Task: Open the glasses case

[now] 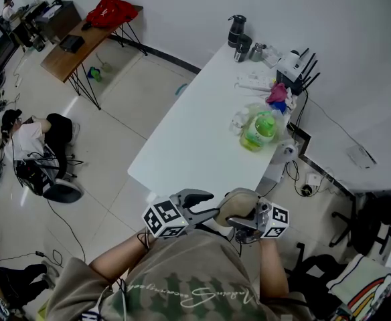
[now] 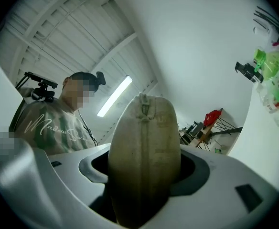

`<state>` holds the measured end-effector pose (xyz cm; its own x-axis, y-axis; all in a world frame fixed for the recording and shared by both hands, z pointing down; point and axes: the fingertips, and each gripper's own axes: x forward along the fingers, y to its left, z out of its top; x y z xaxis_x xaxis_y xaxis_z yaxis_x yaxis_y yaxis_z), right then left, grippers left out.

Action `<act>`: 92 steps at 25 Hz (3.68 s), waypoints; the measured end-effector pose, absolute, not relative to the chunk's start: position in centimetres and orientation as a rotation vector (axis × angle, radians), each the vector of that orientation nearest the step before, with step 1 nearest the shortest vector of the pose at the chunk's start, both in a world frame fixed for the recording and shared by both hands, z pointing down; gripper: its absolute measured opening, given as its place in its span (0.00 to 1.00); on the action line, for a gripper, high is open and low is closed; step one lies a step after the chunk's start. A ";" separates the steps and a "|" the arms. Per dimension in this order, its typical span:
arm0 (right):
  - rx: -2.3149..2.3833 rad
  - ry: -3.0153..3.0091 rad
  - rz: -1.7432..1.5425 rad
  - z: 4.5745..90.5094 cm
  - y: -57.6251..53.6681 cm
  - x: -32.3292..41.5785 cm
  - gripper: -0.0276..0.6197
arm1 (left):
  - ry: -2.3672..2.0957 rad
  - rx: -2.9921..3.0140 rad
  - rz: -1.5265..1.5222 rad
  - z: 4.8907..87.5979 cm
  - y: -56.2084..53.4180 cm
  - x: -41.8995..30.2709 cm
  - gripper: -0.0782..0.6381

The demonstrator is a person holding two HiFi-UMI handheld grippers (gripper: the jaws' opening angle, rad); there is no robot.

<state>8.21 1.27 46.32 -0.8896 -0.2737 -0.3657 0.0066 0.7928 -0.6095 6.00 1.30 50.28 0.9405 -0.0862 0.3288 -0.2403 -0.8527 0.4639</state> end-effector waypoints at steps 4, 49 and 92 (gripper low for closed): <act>-0.156 2.499 -0.906 46.3 1.9 7.7 0.53 | -0.208 2.566 0.355 49.7 1.9 6.7 0.34; -0.478 2.715 -0.735 48.0 -0.6 5.3 0.67 | -0.498 2.508 0.230 50.3 -2.3 3.6 0.17; -1.627 2.564 -0.682 50.7 -6.5 5.1 0.60 | -1.158 2.445 0.371 54.4 -6.4 0.7 0.19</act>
<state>5.15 -6.52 50.70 -0.4533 -0.8675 0.2050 -0.8547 0.3577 -0.3763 0.74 -6.44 54.37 0.6199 -0.6736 0.4025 -0.7820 -0.5722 0.2471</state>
